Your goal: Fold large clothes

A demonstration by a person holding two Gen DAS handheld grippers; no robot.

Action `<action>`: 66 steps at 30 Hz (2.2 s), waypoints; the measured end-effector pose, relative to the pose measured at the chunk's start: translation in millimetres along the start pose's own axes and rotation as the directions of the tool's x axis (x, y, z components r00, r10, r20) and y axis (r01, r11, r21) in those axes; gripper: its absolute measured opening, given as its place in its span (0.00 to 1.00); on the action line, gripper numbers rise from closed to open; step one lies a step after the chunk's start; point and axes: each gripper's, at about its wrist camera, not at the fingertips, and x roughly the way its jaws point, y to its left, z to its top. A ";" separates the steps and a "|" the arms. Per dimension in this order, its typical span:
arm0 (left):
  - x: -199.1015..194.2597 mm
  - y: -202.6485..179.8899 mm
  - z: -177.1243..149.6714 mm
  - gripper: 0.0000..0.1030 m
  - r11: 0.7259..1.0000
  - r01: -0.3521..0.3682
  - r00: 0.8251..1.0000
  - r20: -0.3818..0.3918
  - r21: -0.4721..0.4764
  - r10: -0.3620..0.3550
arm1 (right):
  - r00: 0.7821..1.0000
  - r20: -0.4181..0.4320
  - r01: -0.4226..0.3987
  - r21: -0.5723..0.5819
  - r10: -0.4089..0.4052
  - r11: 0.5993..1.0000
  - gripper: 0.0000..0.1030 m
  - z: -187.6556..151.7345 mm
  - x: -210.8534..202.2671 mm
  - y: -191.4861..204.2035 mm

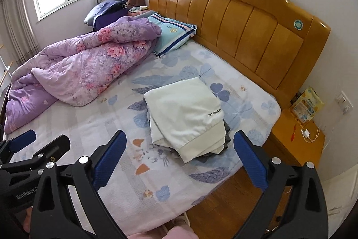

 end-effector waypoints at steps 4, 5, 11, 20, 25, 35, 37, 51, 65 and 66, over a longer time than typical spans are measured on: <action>3.1 -3.6 1.9 0.94 1.000 -0.008 1.000 -0.002 0.001 0.008 | 1.000 -0.006 -0.012 0.013 0.012 1.000 0.90 -0.7 0.2 -1.6; 3.8 -3.0 2.2 0.94 1.000 -0.011 1.000 -0.003 0.001 0.011 | 1.000 -0.007 -0.013 0.014 0.013 1.000 0.90 -0.7 0.8 -2.8; 6.1 -2.2 3.6 0.94 1.000 -0.021 1.000 -0.003 0.003 0.021 | 1.000 -0.014 -0.026 0.021 0.026 0.999 0.90 -1.4 2.4 -6.0; 8.9 -4.7 4.1 0.94 0.999 -0.031 0.999 -0.019 0.010 0.032 | 0.999 -0.030 -0.031 0.017 0.031 0.999 0.90 -0.1 9.3 -7.9; 9.3 -5.3 2.6 0.94 1.000 -0.029 0.999 -0.020 0.010 0.029 | 0.998 -0.036 -0.041 0.020 0.042 0.999 0.90 -0.4 10.0 -9.1; 14.1 -6.4 -2.5 0.94 0.999 -0.034 0.999 -0.031 0.014 0.035 | 0.999 -0.044 -0.031 0.017 0.032 0.999 0.90 -5.2 10.7 -10.6; 17.5 -5.6 -4.5 0.94 0.999 -0.031 0.999 -0.030 0.010 0.031 | 0.998 -0.048 -0.037 0.017 0.038 0.999 0.90 -5.3 12.5 -11.3; 31.8 -5.6 -8.8 0.94 0.997 -0.074 0.993 -0.097 0.001 0.073 | 0.991 -0.073 -0.110 0.011 0.110 0.994 0.92 4.3 24.6 -15.8; 35.3 -1.9 -2.5 0.94 0.991 -0.127 0.987 -0.108 -0.053 0.120 | 0.983 -0.108 -0.142 0.038 0.145 0.989 0.92 14.4 44.5 -24.4; 34.3 -0.1 -2.0 0.94 0.988 -0.142 0.985 -0.109 -0.057 0.135 | 0.980 -0.113 -0.160 0.050 0.165 0.986 0.92 14.5 47.8 -23.7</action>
